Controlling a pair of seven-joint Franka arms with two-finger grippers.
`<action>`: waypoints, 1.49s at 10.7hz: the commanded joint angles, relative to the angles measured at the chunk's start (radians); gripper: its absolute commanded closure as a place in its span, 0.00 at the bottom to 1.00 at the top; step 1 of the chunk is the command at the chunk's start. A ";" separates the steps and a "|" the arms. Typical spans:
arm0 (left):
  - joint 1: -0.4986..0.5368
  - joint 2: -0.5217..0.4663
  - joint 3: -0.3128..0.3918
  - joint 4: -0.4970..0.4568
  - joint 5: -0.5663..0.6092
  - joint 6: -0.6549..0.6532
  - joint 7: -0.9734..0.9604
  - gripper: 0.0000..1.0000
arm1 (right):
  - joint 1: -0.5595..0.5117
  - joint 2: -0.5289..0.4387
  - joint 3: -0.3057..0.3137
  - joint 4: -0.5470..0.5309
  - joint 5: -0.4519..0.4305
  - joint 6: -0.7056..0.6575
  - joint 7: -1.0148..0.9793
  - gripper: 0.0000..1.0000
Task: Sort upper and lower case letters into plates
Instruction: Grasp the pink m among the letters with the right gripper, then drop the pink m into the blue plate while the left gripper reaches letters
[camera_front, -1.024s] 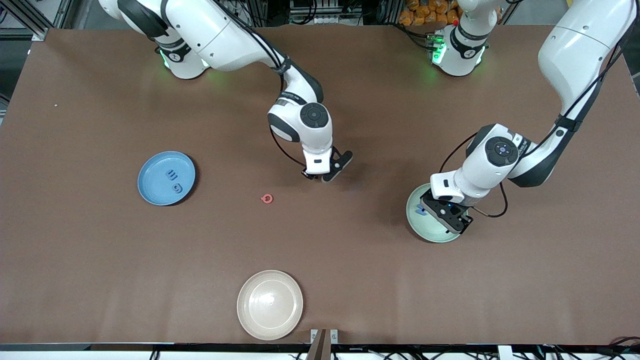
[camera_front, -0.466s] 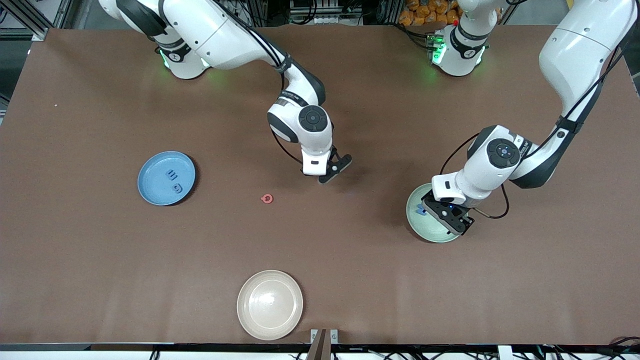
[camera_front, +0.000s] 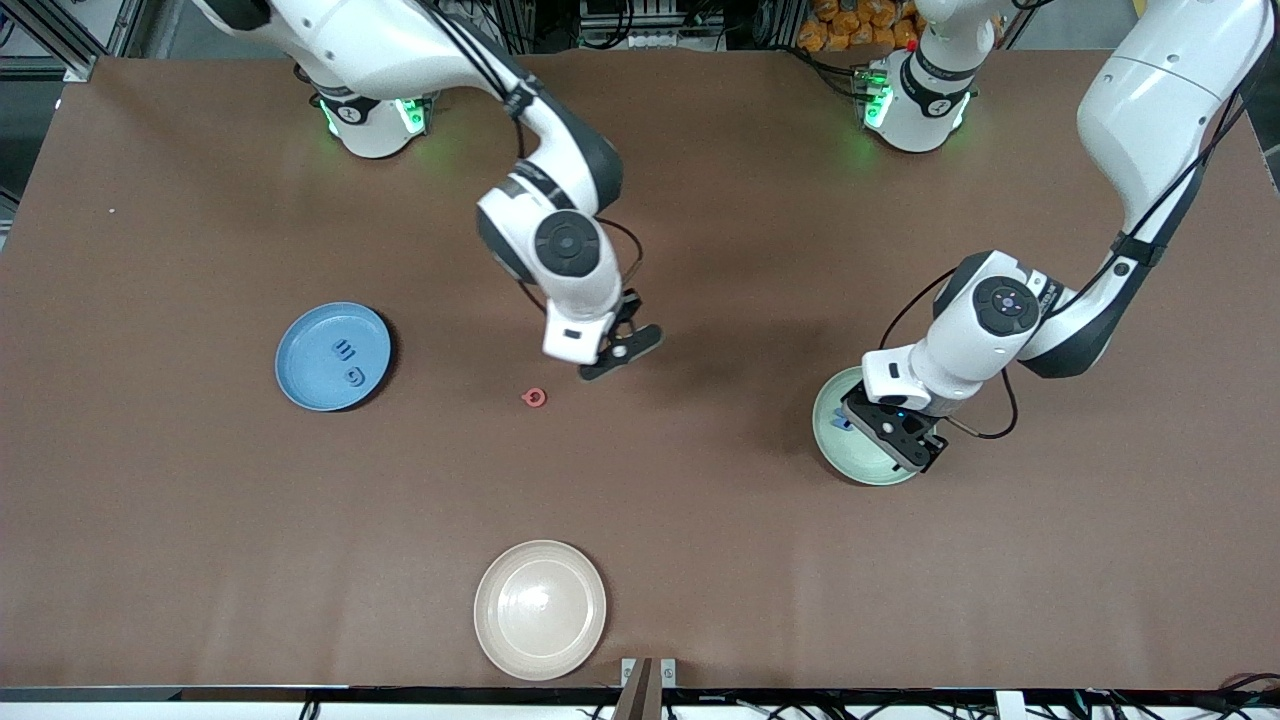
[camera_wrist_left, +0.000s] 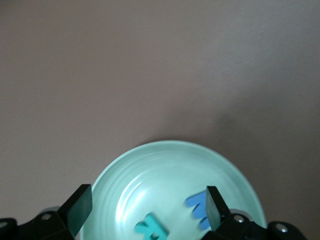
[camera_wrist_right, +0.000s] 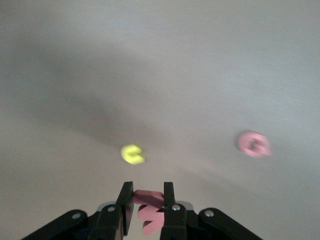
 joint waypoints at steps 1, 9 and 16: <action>-0.131 0.008 0.001 0.068 0.027 0.000 -0.037 0.00 | -0.146 -0.116 -0.004 -0.035 0.080 -0.170 -0.141 1.00; -0.866 0.250 0.423 0.563 0.013 0.252 -0.400 0.03 | -0.392 -0.159 -0.270 -0.192 0.075 -0.300 -0.476 1.00; -1.133 0.448 0.632 0.709 -0.013 0.555 -0.675 0.00 | -0.406 -0.156 -0.305 -0.364 0.075 -0.076 -0.484 0.00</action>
